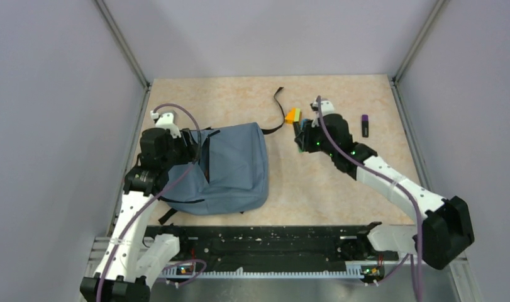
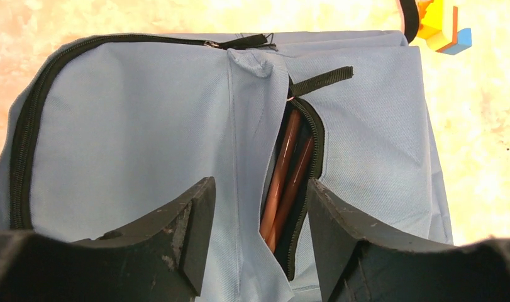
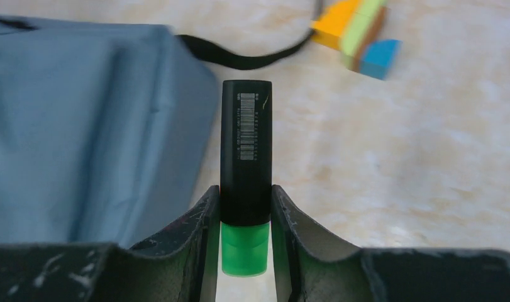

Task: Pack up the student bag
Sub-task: Pick up the stationery from the center of the board.

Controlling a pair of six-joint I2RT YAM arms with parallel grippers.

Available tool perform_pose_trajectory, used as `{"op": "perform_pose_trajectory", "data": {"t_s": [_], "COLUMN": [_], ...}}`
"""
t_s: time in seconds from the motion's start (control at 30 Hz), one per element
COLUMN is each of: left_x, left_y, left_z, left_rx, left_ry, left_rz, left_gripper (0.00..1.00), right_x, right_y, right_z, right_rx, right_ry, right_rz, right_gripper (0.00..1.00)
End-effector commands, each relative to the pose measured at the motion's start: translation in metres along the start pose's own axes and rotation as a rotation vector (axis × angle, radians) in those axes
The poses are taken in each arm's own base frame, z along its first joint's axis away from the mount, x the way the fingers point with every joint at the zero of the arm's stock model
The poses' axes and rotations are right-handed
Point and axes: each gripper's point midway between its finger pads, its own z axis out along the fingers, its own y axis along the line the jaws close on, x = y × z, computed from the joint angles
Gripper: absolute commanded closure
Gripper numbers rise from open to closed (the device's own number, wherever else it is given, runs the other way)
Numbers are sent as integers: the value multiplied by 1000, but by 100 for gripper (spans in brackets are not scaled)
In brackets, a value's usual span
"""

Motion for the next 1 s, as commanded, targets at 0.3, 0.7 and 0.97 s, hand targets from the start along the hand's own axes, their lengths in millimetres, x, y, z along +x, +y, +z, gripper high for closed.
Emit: {"op": "perform_pose_trajectory", "data": {"t_s": [0.3, 0.7, 0.97], "left_x": [25, 49, -11], "left_y": [6, 7, 1], "left_z": [12, 25, -15], "left_rx": [0, 18, 10], "left_ry": [116, 219, -92], "left_rz": [-20, -37, -10], "left_gripper": [42, 76, 56], "right_x": [-10, 32, 35], "right_y": [251, 325, 322], "right_z": [-47, -24, -4], "right_rx": [-527, -609, -560], "right_ry": [-141, -16, -76], "right_rz": [91, 184, 121], "right_gripper": [100, 100, 100]}}
